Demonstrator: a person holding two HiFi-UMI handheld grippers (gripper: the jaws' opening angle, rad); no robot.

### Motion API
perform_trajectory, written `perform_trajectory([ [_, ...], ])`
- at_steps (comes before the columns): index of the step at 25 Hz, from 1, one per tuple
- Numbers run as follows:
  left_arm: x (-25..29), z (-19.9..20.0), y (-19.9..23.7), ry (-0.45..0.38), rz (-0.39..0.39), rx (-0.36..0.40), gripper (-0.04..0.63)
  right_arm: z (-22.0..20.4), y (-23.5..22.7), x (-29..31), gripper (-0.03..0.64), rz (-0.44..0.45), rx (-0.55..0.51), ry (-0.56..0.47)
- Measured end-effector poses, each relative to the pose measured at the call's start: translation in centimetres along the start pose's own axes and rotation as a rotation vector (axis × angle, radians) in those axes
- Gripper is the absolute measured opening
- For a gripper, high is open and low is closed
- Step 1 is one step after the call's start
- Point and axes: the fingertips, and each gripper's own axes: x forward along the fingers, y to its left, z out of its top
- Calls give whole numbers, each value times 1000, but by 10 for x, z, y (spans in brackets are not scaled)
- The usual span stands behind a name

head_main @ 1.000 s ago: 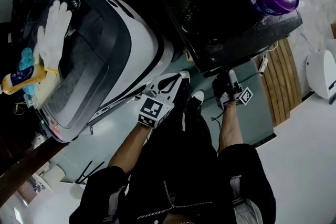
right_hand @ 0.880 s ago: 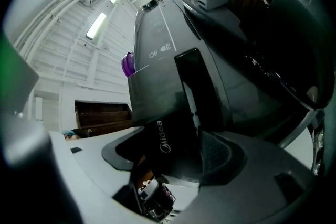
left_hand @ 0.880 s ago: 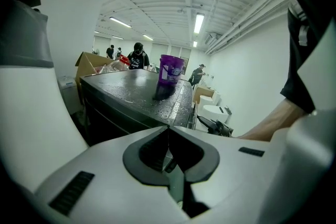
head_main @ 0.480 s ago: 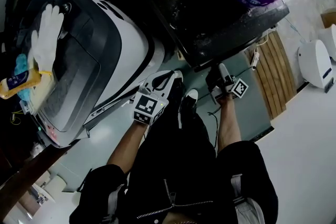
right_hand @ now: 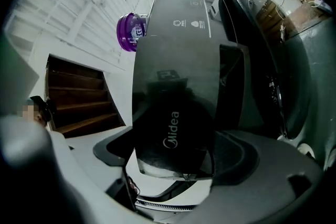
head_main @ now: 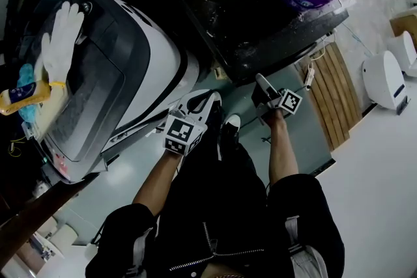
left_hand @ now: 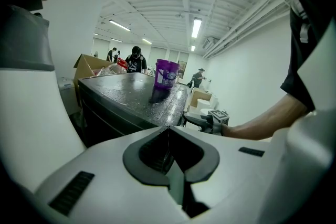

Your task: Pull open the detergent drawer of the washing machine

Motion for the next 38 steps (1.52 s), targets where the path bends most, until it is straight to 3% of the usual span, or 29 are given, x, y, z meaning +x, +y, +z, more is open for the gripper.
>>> perform_trajectory([
  [15,-8,-2,-7,-16,-9,-2,21,-5,-2,-24,437,-24,13,-38],
  [24,-9,-5,-13,-16,-16,-2,21,-8,-4,-40,383,-12,24,-65],
  [32,-14,-8,-11,-17,-7,-9,21,-8,-6,-23,494,-54,41,-97],
  [38,-15,-7,-10,-21,1,-8,21,-6,-8,-16,459,-88,55,-90],
])
